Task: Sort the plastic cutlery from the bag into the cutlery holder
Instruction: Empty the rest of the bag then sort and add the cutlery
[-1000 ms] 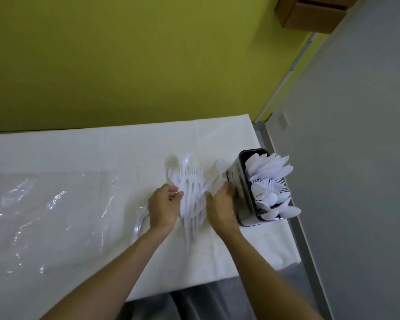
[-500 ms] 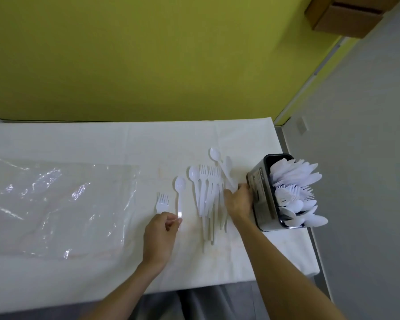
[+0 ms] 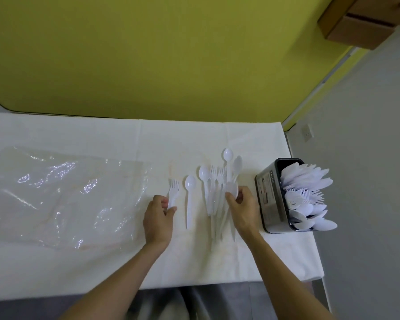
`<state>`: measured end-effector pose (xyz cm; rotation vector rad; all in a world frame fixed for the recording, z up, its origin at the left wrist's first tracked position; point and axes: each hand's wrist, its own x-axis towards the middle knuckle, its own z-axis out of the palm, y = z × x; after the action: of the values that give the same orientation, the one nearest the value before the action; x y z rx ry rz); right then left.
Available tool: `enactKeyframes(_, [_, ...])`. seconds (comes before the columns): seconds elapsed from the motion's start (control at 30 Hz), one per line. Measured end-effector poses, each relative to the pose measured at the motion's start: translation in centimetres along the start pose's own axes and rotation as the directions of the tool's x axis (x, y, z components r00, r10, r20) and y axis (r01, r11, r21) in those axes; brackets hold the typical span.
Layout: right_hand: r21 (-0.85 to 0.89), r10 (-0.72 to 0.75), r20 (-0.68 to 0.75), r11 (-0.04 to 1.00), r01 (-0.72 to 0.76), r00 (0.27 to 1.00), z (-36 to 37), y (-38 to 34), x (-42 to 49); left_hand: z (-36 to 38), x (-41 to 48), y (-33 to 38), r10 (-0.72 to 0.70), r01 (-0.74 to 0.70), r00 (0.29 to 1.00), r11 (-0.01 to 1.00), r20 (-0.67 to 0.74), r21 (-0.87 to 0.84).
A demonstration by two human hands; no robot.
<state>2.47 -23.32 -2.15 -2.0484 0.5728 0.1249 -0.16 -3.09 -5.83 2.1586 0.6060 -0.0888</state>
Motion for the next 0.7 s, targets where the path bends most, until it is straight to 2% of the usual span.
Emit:
enactKeyframes(0.2, [-0.188, -0.025, 0.251, 0.979, 0.074, 0.968, 3.5, -1.5, -1.7, -0.3, 0.3, -0.1, -0.053, 0.053, 0.998, 0.999, 0.015, 0.012])
enactKeyframes(0.3, [-0.221, 0.011, 0.307, 0.973, 0.060, 0.952, 5.1, -2.4, -2.1, -0.5, 0.3, -0.5, -0.046, 0.046, 0.999, 0.999, 0.013, 0.022])
enactKeyframes(0.43, [-0.235, -0.051, 0.335, 0.963, 0.136, 0.941, 5.4, -2.6, -2.4, -0.4, 0.4, -0.9, -0.034, 0.034, 0.999, 0.998, 0.009, 0.051])
enactKeyframes(0.5, [-0.245, -0.080, 0.299, 0.957, 0.157, 0.951, 4.8, -2.1, -2.2, -0.4, 0.5, -0.9, -0.032, 0.032, 0.999, 0.998, 0.008, 0.050])
enactKeyframes(0.57, [-0.285, -0.161, 0.162, 0.937, 0.203, 0.974, 3.9, -0.8, -1.9, -0.3, 0.1, -0.6, 0.018, -0.016, 1.000, 0.994, -0.010, 0.107])
enactKeyframes(0.63, [-0.332, -0.189, 0.005, 0.926, 0.180, 0.982, 2.9, 0.4, -1.6, -0.2, -0.7, -0.2, 0.178, -0.167, 0.984, 0.953, -0.021, 0.254])
enactKeyframes(0.7, [-0.386, -0.141, -0.051, 0.916, 0.111, 0.989, 2.0, 1.3, -1.4, 0.2, -1.7, 0.3, 0.396, -0.401, 0.915, 0.861, 0.083, 0.312])
